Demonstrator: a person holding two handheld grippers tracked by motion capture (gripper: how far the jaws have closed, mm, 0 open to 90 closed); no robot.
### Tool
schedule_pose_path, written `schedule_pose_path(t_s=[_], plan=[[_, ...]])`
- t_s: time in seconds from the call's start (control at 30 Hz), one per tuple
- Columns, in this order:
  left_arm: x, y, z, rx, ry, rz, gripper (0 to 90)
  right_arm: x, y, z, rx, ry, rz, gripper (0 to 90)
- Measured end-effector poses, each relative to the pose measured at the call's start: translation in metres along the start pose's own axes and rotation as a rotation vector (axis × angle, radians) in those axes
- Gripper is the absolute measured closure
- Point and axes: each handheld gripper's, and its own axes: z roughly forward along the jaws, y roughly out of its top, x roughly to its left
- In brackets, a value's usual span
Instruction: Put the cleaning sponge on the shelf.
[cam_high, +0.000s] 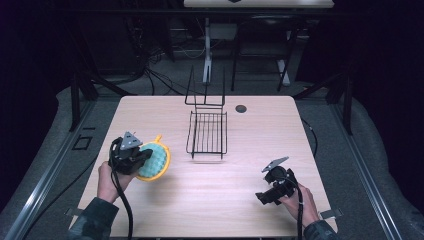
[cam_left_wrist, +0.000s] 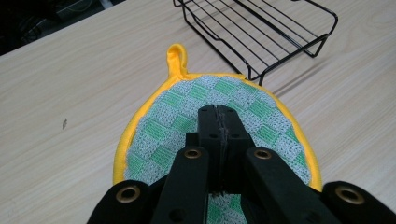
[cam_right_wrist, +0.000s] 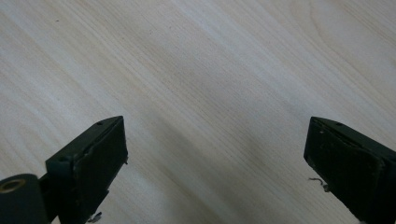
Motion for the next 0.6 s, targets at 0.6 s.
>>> schedule_pose_path(t_s=[0.6], plan=[[-0.006,0.023,0.013,-0.036,-0.03,0.008,89.8,-0.001,-0.001,0.0,0.0,-0.006,-0.001,5.5]])
